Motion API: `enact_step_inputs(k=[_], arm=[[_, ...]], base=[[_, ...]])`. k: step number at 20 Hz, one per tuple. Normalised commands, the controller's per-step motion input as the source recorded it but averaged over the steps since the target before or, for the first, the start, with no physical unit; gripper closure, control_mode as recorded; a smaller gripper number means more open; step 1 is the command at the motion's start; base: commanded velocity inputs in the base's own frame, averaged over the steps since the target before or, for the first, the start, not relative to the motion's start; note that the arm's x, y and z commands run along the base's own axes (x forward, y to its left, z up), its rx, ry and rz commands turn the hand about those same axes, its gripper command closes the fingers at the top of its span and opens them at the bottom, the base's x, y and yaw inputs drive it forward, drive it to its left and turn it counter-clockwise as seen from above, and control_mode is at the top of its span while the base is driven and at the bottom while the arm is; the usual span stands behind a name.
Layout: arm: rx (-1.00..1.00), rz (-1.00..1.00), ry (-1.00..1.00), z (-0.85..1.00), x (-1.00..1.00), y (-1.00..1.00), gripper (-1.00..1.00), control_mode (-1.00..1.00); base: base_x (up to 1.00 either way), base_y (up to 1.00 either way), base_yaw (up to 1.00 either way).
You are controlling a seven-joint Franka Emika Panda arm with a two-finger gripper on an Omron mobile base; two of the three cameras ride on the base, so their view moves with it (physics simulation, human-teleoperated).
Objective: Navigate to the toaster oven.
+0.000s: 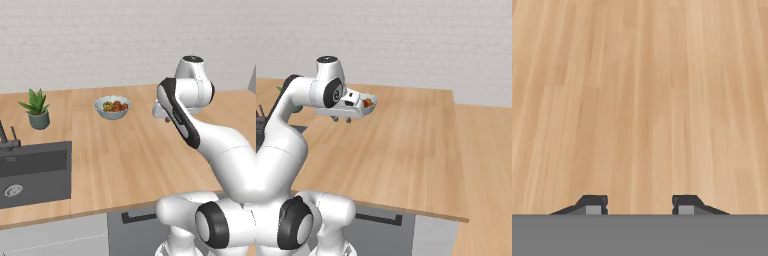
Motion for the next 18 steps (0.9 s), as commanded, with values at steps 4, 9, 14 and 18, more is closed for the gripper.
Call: enact_step_inputs(k=[4,9,14,18], arm=[[0.0,0.0,0.0,0.0,0.0,0.0,-1.0,1.0],[0.0,0.0,0.0,0.0,0.0,0.0,-1.0,1.0],[0.0,0.0,0.0,0.0,0.0,0.0,-1.0,1.0],[0.0,0.0,0.0,0.0,0.0,0.0,-1.0,1.0]], base=[[-0.1,0.0,0.0],[-0.41,0.1,-0.27],[-0.41,0.19,-0.71],[-0.02,0.29,-0.86]])
